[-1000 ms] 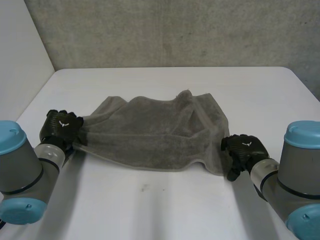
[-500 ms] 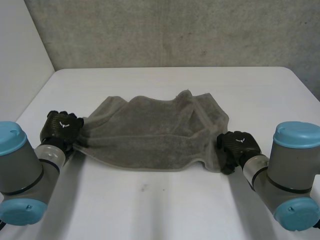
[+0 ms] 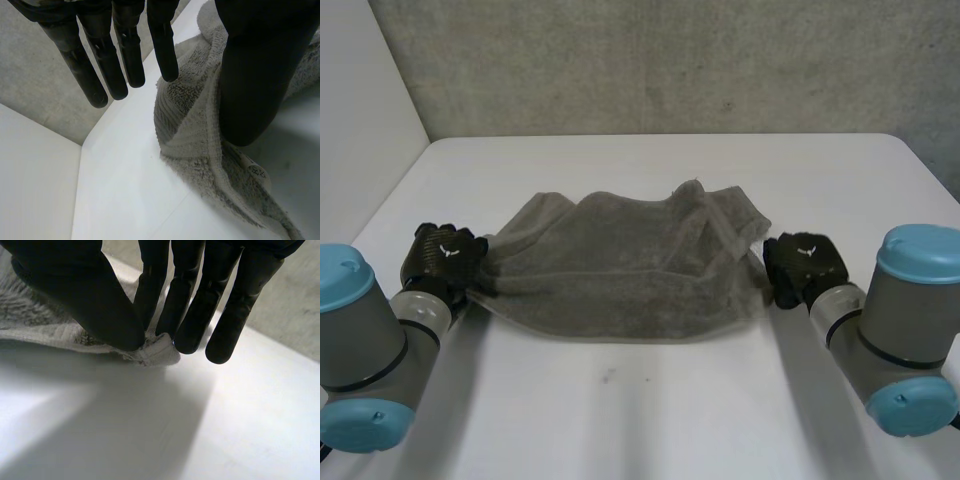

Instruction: Fold the towel.

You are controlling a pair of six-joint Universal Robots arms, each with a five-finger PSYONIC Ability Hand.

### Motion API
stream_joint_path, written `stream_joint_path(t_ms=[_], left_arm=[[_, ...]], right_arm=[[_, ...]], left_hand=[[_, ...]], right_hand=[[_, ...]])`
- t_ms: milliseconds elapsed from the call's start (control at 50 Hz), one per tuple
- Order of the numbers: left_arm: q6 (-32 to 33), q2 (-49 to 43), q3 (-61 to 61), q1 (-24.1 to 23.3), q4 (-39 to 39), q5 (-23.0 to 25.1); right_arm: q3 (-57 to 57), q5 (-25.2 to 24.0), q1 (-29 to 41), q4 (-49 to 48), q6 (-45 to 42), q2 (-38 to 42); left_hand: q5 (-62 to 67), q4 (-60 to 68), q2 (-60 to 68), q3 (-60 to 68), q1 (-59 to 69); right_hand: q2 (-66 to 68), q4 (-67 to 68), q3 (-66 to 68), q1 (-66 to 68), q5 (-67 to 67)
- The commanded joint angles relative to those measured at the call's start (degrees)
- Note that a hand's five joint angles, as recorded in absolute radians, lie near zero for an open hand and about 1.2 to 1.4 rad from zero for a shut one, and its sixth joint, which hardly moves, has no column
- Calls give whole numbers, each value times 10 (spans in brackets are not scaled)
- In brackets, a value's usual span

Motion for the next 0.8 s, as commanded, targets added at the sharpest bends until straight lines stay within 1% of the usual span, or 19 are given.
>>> stream_joint_path(t_ms=[20,100,140,160,200,220,260,280,300,320,340,400,420,440,460,540,580,740,800], left_arm=[[0,0,0,0,0,0],[0,0,0,0,0,0],[0,0,0,0,0,0],[0,0,0,0,0,0],[0,0,0,-3,0,0],[0,0,0,-3,0,0],[0,0,0,-4,0,-1],[0,0,0,-5,0,-1],[0,0,-1,-6,0,-1],[0,0,-1,-6,0,-1],[0,1,-1,-6,0,-1],[0,0,-1,-6,0,-1],[0,0,-1,-6,0,-1],[0,0,-1,-5,0,-1],[0,0,-1,-4,0,-1],[0,0,-1,-2,0,0],[0,0,-1,-2,0,0],[0,0,-2,-3,0,0],[0,0,-5,-2,0,1]], right_arm=[[7,-3,-37,5,-1,-28],[20,-13,-64,6,-5,-43],[31,-38,-73,11,-16,-60],[31,-38,-73,11,-16,-60],[41,-64,-73,11,-19,-65],[41,-64,-73,11,-19,-65],[46,-82,-71,16,-24,-61],[46,-82,-71,16,-24,-61],[47,-84,-71,22,-26,-56],[47,-84,-71,22,-26,-56],[48,-85,-69,31,-26,-50],[49,-88,-68,38,-27,-48],[49,-90,-68,39,-29,-50],[49,-90,-68,39,-29,-50],[51,-92,-68,39,-31,-50],[55,-93,-69,40,-35,-48],[59,-93,-67,40,-45,-42],[68,-90,-64,40,-80,-41],[69,-89,-65,40,-83,-40]], left_hand=[[42,43,43,41,42],[42,43,43,41,42],[42,43,43,41,42],[42,43,43,41,42],[42,43,43,41,42],[42,43,43,41,42],[42,43,43,41,42],[42,43,43,41,42],[42,43,43,41,42],[42,43,43,41,42],[42,43,43,41,42],[42,43,43,41,42],[42,43,43,41,42],[42,43,43,41,42],[42,43,43,41,42],[42,43,43,41,42],[42,43,43,41,42],[42,43,43,41,42],[42,43,43,41,42]], right_hand=[[126,118,124,246,141],[126,118,124,246,141],[126,118,124,246,141],[126,118,124,246,141],[126,118,124,246,141],[126,118,124,246,141],[126,118,124,246,141],[126,118,124,246,141],[57,49,54,177,72],[56,48,54,176,71],[-1,-8,-3,120,15],[-35,-42,-37,85,-19],[-75,-82,-77,45,-59],[-75,-83,-77,45,-60],[-120,-128,-122,0,-105],[-166,-174,-168,-46,-151],[-230,-237,-232,-110,-214],[-296,-303,-298,-175,-280],[-297,-305,-300,-177,-282]])
